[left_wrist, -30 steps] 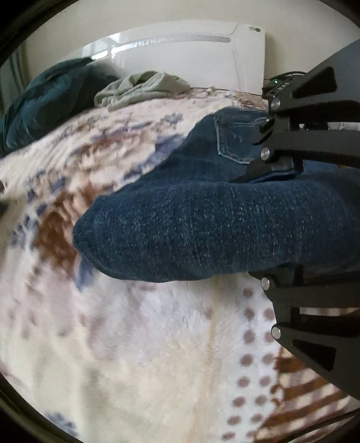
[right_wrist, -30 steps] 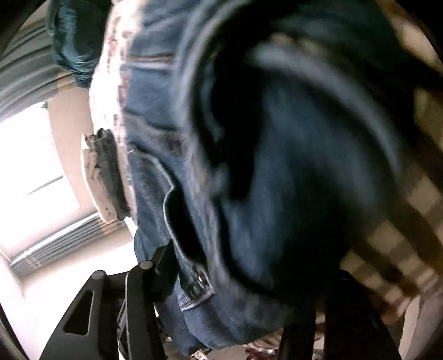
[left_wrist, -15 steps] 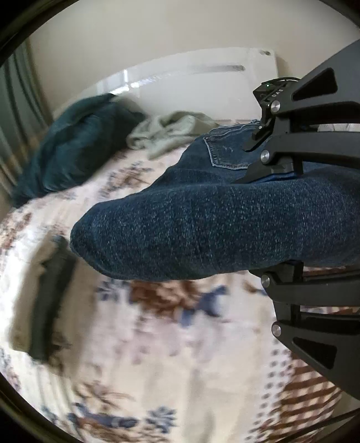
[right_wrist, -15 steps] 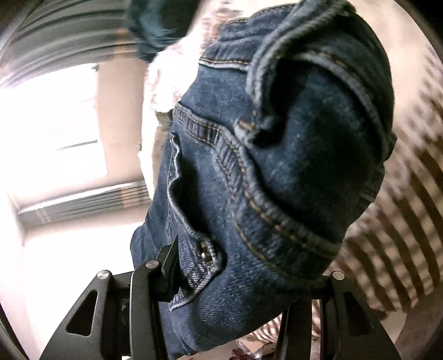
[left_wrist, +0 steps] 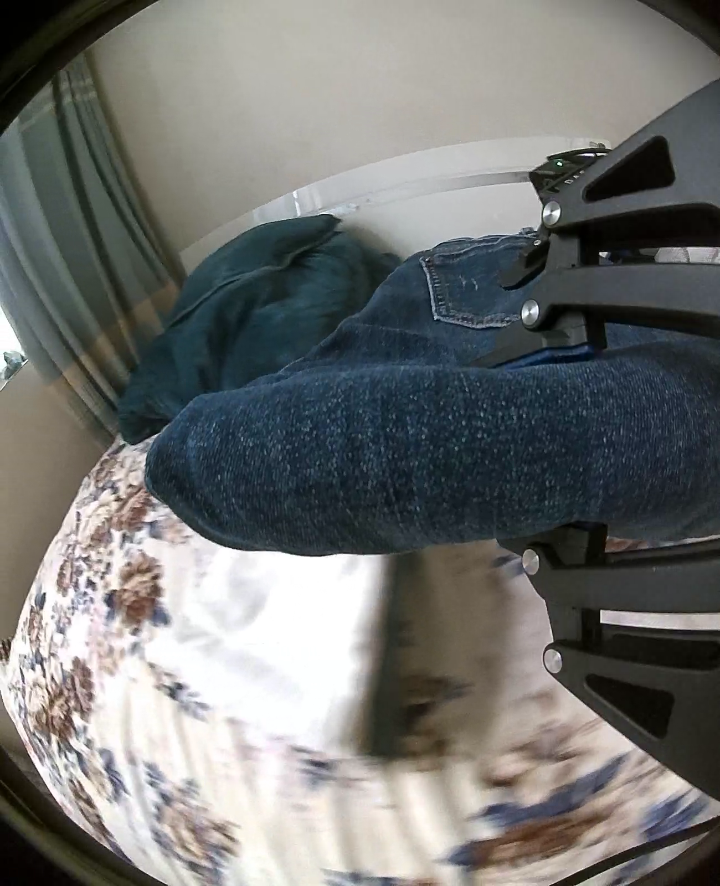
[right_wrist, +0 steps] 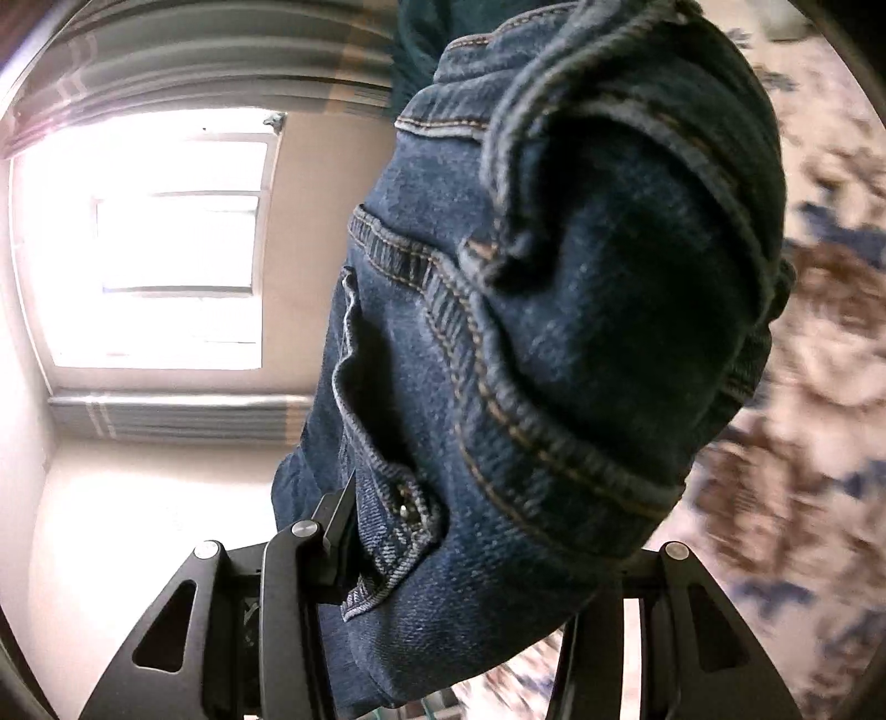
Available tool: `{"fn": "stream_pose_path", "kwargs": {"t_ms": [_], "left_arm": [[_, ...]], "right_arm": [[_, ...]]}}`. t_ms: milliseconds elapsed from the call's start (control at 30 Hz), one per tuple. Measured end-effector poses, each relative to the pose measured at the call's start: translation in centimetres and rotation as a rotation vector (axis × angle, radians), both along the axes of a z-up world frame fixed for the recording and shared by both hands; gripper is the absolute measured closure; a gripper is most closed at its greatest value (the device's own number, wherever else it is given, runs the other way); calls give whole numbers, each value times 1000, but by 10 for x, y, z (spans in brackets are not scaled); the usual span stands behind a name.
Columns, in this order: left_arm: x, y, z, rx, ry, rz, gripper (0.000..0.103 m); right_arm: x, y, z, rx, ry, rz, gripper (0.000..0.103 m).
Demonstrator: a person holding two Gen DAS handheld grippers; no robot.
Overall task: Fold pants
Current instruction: 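Carry the folded jeans with both tools and lay them on the clothes stack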
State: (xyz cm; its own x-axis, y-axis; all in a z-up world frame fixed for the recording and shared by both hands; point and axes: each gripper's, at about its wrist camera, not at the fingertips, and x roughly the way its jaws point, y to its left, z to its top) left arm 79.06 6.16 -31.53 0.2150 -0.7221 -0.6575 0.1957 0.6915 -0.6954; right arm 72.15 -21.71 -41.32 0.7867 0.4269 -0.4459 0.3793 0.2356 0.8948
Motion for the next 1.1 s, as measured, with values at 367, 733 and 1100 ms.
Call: {"fn": "stream_pose_path", "kwargs": {"t_ms": [367,733,1100], "left_arm": [[177,31,-73,79,21,-21,68],[199,66,-167,155,164,51,52],[122,9,-61,583,-94,58,1]], "right_arm": [[229,68,-75,16,-31,-8,55],[316,104,-135,-70,81,189,53],[333,142,-37,-517,304,386,10]]}}
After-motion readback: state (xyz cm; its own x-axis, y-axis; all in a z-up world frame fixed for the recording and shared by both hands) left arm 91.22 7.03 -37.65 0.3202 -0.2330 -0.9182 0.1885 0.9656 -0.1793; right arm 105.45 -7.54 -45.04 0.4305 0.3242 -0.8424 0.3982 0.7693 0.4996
